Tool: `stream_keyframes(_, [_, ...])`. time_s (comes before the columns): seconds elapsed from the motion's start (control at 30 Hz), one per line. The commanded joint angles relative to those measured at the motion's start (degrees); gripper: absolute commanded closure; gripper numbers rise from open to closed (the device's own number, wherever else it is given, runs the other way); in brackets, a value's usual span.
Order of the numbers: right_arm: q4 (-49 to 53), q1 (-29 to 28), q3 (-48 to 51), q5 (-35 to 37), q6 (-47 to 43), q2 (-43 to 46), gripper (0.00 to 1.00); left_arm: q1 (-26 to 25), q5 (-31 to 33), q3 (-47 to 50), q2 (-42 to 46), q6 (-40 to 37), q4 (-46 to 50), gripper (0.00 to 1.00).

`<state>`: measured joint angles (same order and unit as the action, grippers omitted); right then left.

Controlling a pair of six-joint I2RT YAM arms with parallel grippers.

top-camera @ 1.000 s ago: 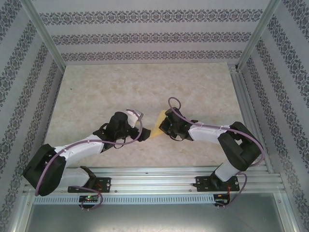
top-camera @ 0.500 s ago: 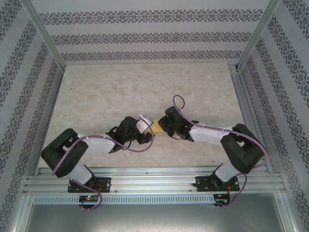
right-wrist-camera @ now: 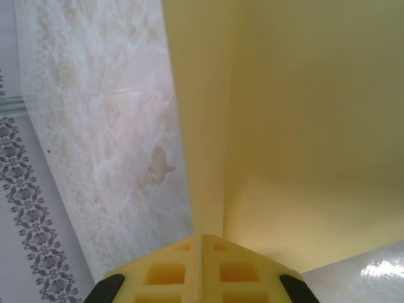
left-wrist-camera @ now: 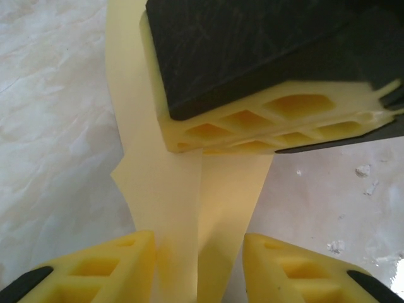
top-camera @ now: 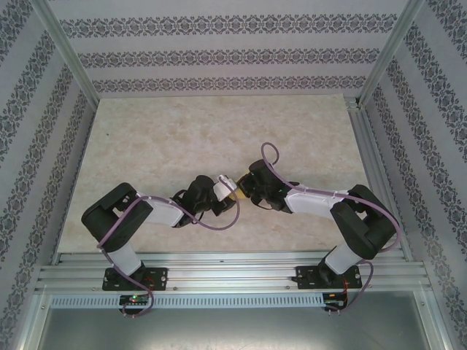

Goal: Fold a paper plane with a square sheet of paper (pick it up from the middle)

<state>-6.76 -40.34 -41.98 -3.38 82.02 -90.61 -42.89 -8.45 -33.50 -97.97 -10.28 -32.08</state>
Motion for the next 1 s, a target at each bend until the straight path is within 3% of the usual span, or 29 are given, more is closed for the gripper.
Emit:
stream_keyframes(0.0, [-2.97, 0.11, -0.04, -2.33, 0.77, -1.12, 0.99, -0.7, 0.48, -3.16, -1.24, -1.56, -2.45, 0.61])
stream_keyframes(0.17, [-3.33, 0.85, 0.4, -3.73, 0.97, -1.33, 0.95, -0.7, 0.35, -3.35, -1.52, -1.37, -2.41, 0.74])
stream_keyframes(0.3, [-2.35, 2.33, 1.35, -3.9, 0.18, 0.33, 0.85, -0.63, 0.2, -3.01, -1.73, -1.05, -2.38, 0.81])
stream_keyframes(0.63, [1.42, 8.0, 6.13, -3.5, -8.0, 9.77, 0.51, -0.61, -4.2, -3.56, -2.75, 0.23, 0.99, 0.88])
stream_keyframes(0.97, [1.13, 11.54, 13.84, -5.37, -19.84, 17.14, 0.52, -0.61, -10.13, -10.28, -3.71, 11.12, 14.76, 0.91])
